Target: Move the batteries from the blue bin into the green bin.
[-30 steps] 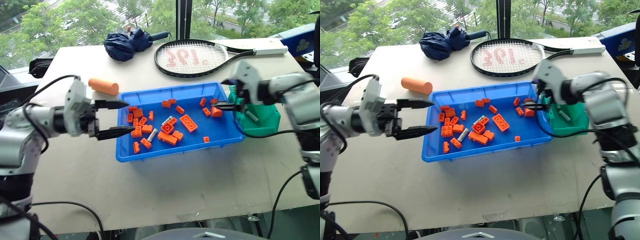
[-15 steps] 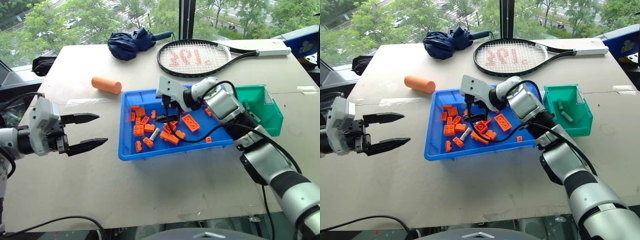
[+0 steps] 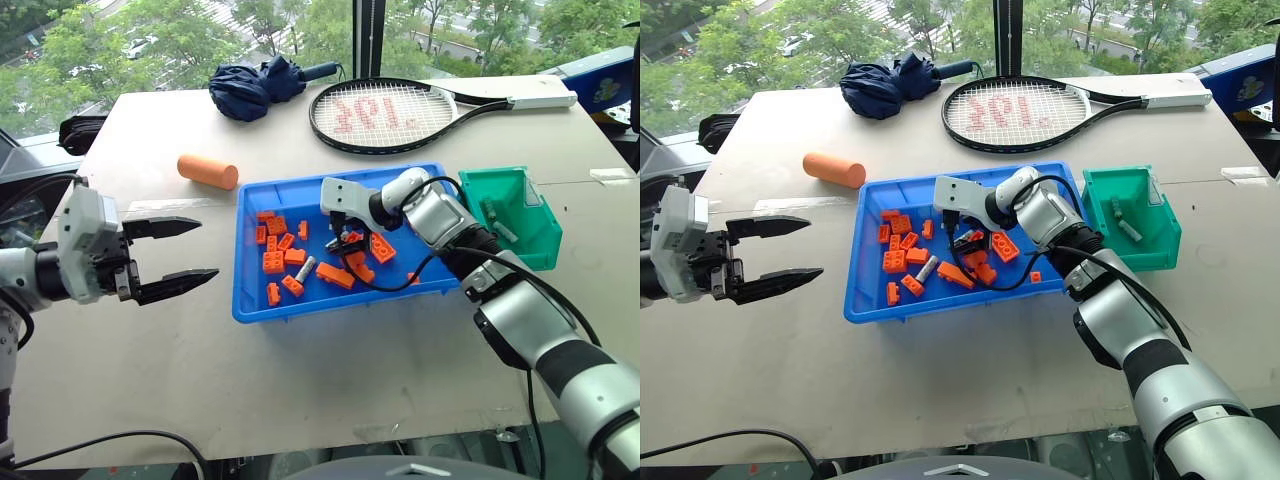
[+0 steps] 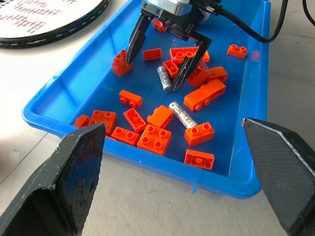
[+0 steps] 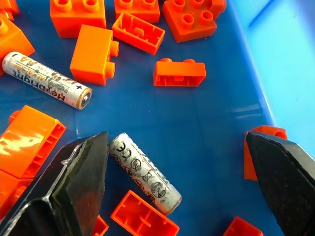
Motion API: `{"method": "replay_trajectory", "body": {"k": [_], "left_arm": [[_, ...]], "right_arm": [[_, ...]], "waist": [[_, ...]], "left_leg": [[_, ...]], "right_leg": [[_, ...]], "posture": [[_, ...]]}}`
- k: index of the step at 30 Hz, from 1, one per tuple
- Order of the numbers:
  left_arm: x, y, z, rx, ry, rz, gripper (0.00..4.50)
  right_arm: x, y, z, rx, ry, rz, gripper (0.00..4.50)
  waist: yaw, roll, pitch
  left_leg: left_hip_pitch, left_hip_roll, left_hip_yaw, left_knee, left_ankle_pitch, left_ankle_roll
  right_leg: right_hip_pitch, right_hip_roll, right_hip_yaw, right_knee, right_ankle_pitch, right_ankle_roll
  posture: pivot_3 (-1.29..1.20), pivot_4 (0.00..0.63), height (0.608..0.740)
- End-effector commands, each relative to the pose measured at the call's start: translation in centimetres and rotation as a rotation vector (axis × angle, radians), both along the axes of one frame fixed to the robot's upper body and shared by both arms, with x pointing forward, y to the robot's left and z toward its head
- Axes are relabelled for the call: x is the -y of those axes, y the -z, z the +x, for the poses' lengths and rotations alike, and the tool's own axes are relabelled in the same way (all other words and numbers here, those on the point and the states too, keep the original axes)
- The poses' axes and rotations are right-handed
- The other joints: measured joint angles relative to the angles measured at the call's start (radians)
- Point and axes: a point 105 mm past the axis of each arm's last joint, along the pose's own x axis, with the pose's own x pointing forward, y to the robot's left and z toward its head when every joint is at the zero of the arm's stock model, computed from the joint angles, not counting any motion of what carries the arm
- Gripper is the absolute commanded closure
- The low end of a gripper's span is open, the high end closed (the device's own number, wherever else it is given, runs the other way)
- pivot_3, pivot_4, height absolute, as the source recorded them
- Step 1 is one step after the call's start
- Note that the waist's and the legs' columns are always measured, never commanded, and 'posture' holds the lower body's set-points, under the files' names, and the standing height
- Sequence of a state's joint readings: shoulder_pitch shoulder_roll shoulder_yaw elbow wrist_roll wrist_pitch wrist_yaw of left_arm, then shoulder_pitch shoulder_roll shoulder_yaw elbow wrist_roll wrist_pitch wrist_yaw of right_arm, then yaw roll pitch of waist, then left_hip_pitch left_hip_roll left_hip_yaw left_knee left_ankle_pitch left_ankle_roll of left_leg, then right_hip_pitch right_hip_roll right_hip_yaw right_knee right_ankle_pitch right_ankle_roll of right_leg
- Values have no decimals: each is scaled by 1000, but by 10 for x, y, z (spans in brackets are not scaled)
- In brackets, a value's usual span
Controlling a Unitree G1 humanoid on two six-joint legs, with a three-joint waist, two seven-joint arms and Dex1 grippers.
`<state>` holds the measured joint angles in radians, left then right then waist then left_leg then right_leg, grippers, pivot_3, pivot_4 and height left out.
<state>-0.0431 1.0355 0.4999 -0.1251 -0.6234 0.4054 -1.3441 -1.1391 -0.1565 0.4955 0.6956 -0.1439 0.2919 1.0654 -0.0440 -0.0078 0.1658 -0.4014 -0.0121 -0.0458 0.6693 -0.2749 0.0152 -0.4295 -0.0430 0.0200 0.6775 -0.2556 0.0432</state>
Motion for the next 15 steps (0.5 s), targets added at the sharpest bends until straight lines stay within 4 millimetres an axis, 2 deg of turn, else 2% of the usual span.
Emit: {"method": "replay_trajectory", "body": {"k": [1, 5, 9, 15], "left_arm": [[2, -7, 1, 37, 14, 3, 0], [2, -7, 2, 34, 23, 1, 0], [4, -6, 5, 32, 37, 2, 0], [5, -6, 8, 35, 53, 1, 0]], "right_arm": [[-1, -30, -9, 10, -32, 89, 58], [13, -28, -20, -25, -18, 90, 58], [23, -20, -21, -32, 27, 57, 58], [23, -14, -27, -68, 52, 47, 58]], "waist": [[1, 0, 0], [3, 0, 0], [2, 0, 0], [0, 0, 0]], "left_leg": [[0, 0, 0, 0, 0, 0], [-1, -1, -1, 0, 0, 0], [-1, -1, 0, 0, 0, 0], [-1, -1, 1, 0, 0, 0]], "right_leg": [[-1, 0, 0, 0, 0, 0], [0, -1, -1, 0, 0, 0], [0, -1, -1, 0, 0, 0], [-1, -1, 0, 0, 0, 0]], "posture": [[0, 150, 740], [0, 150, 740], [0, 150, 740], [0, 150, 740]]}}
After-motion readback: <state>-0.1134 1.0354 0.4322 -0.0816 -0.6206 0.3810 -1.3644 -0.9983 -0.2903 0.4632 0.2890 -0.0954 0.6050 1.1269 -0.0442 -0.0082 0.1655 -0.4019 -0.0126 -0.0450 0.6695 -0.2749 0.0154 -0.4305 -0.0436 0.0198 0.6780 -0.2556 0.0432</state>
